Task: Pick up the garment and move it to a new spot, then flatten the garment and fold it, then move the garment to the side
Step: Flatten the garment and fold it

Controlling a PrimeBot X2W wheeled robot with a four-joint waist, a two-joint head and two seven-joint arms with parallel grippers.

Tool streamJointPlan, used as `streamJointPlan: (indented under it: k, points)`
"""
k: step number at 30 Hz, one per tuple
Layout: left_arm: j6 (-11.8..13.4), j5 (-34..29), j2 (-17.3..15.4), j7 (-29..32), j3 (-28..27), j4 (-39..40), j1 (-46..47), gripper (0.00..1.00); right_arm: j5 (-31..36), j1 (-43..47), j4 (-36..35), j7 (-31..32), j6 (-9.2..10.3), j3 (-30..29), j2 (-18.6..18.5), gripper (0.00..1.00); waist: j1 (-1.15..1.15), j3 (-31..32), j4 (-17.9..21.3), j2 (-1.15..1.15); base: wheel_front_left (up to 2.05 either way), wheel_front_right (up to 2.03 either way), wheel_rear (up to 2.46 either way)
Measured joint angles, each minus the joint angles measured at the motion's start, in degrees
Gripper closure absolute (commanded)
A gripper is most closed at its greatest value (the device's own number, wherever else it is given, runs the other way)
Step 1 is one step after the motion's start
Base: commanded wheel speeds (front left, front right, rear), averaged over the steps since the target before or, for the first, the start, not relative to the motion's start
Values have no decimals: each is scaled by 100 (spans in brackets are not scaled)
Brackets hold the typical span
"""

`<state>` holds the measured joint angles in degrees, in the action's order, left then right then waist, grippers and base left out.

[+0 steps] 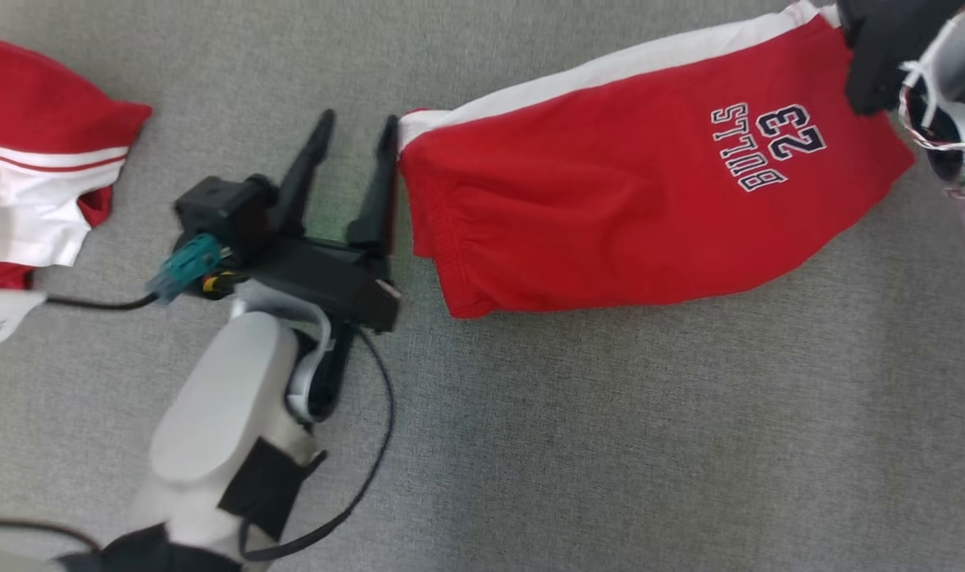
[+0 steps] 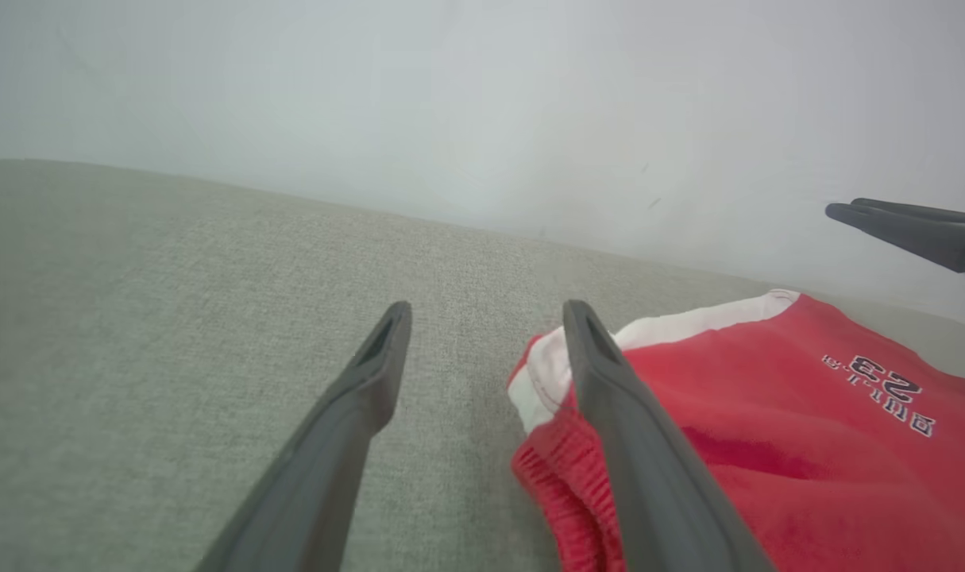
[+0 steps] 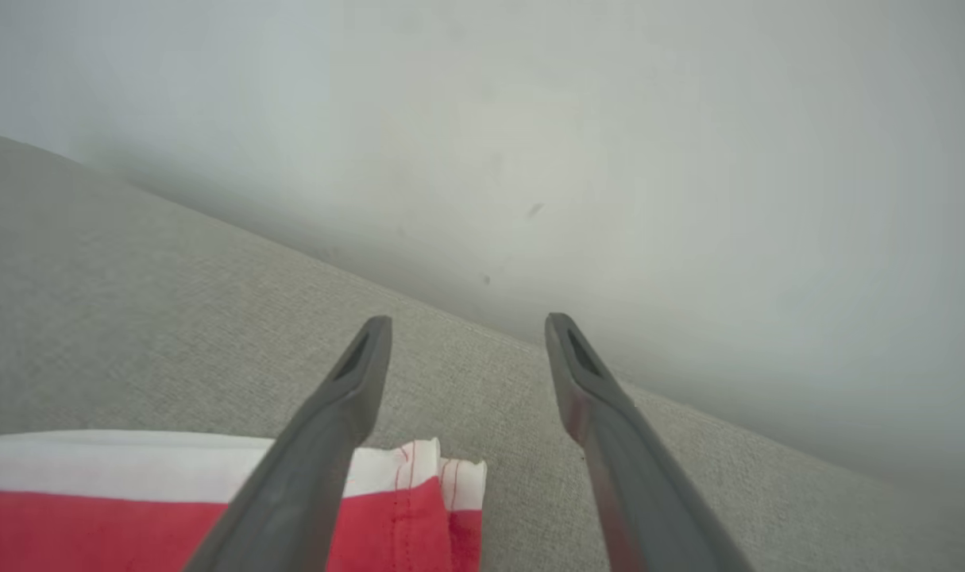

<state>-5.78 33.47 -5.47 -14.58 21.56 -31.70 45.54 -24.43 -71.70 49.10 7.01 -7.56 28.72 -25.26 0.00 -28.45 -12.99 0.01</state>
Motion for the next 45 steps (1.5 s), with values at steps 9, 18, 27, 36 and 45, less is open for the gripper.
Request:
streamJointPlan:
  k: [9,18,27,36,45]
  points:
    - [247,-892,-355,-47,-850,1718,-1561,0,-297,309,736,764,0,-531,225,0,-1,421,113,-1,0,0,0]
    - [-27,-1429,-129,-47,-1044,3105,-3117,0,-572,824,1384,1365,1,-1111,423,0,-1,755,13,-1,0,0,0]
    - [-127,-1430,83,-47,-1152,3077,-3527,0,-311,653,1953,1600,2,-1321,524,0,-1,701,-376,-1,0,0,0]
    - [-137,-1415,199,-47,-1161,2928,-3619,0,387,501,2156,1876,15,-985,550,100,0,749,-566,-2,0,0,0]
    - [-164,-1422,216,-47,-1132,2867,-3743,0,786,744,2362,1449,1,-1385,598,100,0,1042,-338,-1,0,0,0]
